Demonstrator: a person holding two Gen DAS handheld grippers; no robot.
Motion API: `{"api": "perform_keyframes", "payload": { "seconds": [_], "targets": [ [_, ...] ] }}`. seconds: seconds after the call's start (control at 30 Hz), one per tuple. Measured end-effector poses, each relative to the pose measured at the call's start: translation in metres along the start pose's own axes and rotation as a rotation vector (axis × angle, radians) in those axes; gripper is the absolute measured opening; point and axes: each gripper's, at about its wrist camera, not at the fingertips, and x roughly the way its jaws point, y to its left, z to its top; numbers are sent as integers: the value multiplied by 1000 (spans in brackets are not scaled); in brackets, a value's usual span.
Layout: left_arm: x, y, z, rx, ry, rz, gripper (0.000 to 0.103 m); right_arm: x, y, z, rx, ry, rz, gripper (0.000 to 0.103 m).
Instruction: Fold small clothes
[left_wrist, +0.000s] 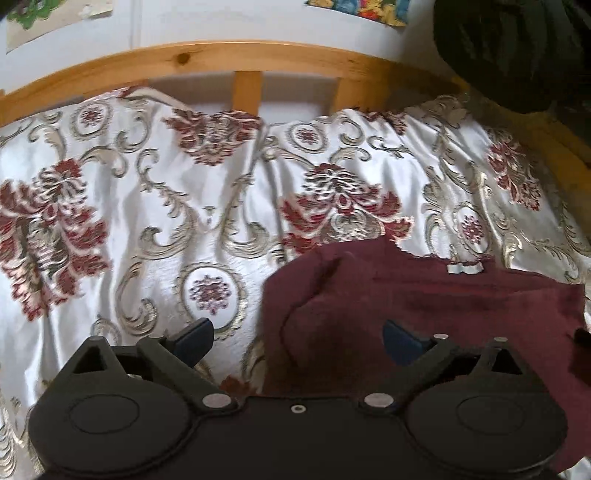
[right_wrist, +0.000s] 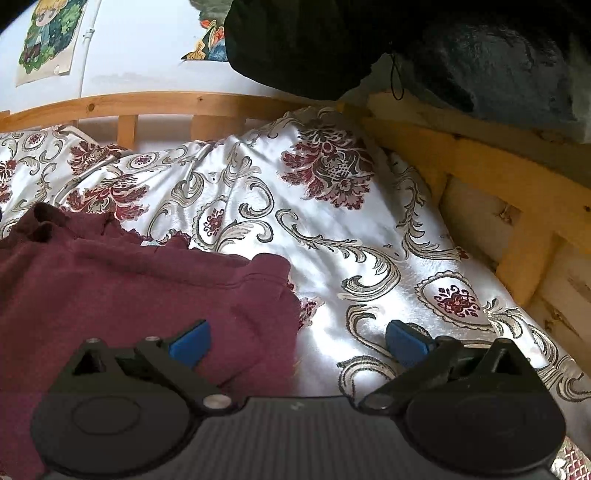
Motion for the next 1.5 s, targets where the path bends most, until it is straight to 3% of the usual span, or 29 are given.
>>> {"api": "perform_keyframes", "payload": {
  "seconds": [0.17, 0.27, 0.43, 0.57, 0.67, 0.77, 0.83, 0.97, 1.1, 1.27, 1.5],
  "targets": [
    [25, -19, -5, 70, 72, -1, 100, 1, 0, -1, -7, 1, -9, 103],
    [40, -22, -7, 74, 81, 97, 100, 2, 0, -3, -16, -1, -38, 103],
    [54, 7, 11, -73, 45, 224, 99, 5, -8, -7, -8, -11, -117, 103],
    [58, 30, 17, -155, 43, 262, 99, 5, -12, -9, 3, -17, -127, 103],
    [55, 43, 12, -235, 47, 225, 100, 2, -12, -8, 10, -33, -127, 103],
    [44, 57, -4, -389, 12, 81, 100, 0, -15, -8, 48, -50, -91, 103],
    [36, 58, -13, -421, -3, 20, 101, -2, -14, -7, 58, -56, -74, 103],
    [13, 41, -31, -333, -23, -17, 102, -6, -5, -6, 24, -53, -70, 103],
    [-13, 24, -56, -264, -40, -52, 102, -21, -1, -6, 57, -74, 11, 103],
    [-39, 12, -88, -246, -49, -41, 102, -47, 9, -13, 102, -49, 92, 103],
    [-55, 1, -115, -176, -4, -27, 102, -70, 18, -14, 219, 4, 217, 98]
  ]
}}
